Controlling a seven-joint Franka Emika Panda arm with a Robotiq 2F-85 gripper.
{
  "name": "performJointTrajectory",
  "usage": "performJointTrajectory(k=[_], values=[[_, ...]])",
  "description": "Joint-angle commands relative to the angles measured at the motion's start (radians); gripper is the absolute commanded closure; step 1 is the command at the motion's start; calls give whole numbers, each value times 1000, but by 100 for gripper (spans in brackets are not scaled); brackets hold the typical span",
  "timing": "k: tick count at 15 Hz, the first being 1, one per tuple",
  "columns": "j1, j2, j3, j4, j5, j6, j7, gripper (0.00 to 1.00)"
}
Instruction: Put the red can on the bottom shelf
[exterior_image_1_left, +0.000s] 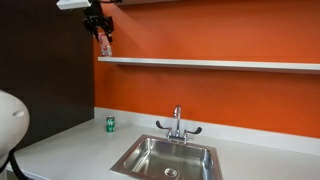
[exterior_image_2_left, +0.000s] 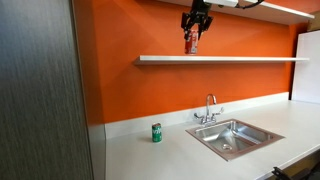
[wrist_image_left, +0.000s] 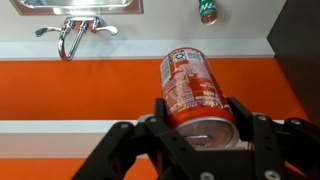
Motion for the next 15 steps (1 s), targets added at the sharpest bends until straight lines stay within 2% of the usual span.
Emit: performJointTrajectory(k=[1, 15], values=[[-27, 81, 22, 141, -49, -39, 38, 61], [-28, 442, -5, 553, -151, -128, 77, 61]])
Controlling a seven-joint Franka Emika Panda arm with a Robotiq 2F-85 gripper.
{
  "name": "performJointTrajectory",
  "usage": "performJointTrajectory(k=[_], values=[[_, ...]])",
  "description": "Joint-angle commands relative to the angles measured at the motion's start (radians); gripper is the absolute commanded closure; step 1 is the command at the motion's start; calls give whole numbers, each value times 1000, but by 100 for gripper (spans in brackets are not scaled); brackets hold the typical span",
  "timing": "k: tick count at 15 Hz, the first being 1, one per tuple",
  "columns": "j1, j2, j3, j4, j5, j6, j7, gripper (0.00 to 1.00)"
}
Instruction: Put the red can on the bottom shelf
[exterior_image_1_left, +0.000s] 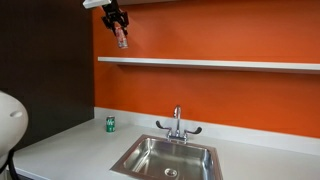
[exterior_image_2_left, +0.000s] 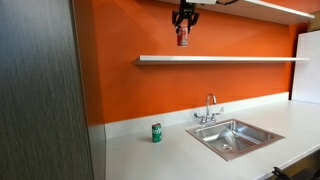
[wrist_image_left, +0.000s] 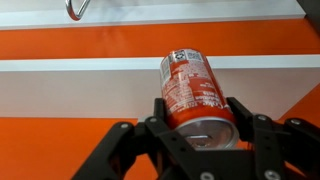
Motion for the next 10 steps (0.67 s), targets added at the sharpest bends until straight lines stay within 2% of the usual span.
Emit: performJointTrajectory(k=[1, 10], values=[[-1, 119, -9, 154, -26, -68, 26, 61], [14, 261, -61, 288, -17, -98, 22, 61]])
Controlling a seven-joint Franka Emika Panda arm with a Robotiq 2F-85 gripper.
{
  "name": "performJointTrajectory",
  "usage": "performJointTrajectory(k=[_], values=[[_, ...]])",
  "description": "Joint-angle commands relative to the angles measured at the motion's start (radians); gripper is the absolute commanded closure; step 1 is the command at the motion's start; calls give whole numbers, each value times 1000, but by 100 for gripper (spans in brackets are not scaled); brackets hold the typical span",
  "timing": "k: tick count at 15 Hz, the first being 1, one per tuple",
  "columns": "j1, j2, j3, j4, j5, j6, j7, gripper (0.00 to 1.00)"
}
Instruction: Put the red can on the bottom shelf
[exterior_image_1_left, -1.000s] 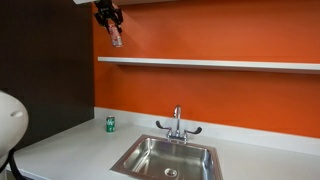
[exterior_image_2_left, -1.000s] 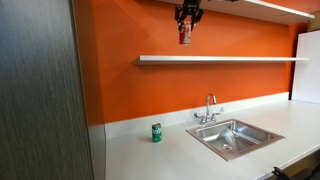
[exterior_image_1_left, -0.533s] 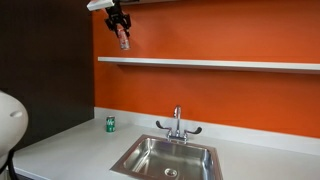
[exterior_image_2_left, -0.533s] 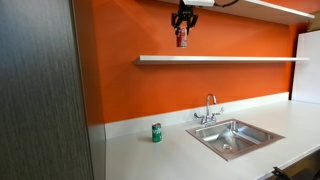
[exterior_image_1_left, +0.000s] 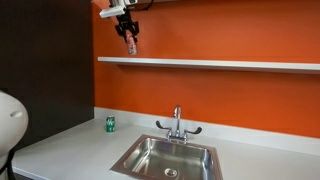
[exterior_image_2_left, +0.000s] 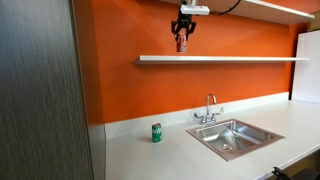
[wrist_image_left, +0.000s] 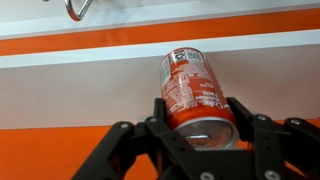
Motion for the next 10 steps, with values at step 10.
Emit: performJointTrajectory(k=[10], values=[[31, 155, -35, 215, -5, -93, 19, 61]])
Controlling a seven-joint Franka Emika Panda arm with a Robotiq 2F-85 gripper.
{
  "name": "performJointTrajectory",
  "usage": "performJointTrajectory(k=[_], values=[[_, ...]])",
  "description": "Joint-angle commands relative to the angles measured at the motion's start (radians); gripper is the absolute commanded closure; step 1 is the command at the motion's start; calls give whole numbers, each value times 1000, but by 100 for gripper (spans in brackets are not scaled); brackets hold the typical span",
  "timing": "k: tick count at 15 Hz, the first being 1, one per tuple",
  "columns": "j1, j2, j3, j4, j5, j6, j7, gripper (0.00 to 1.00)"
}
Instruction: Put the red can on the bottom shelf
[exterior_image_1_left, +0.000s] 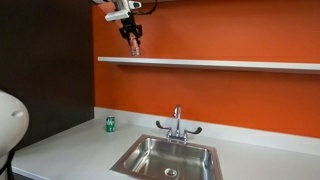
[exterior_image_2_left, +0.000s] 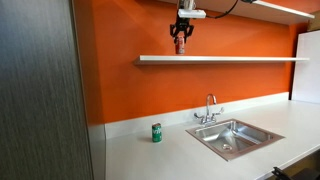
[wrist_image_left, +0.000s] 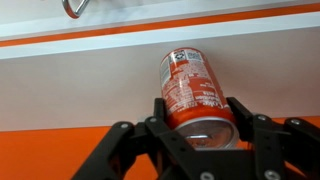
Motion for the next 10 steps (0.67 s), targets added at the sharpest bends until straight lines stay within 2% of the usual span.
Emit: performJointTrajectory(k=[1, 10], values=[[20, 56, -17, 102, -4, -58, 19, 61], [12, 124, -8, 180, 5, -84, 21, 61]])
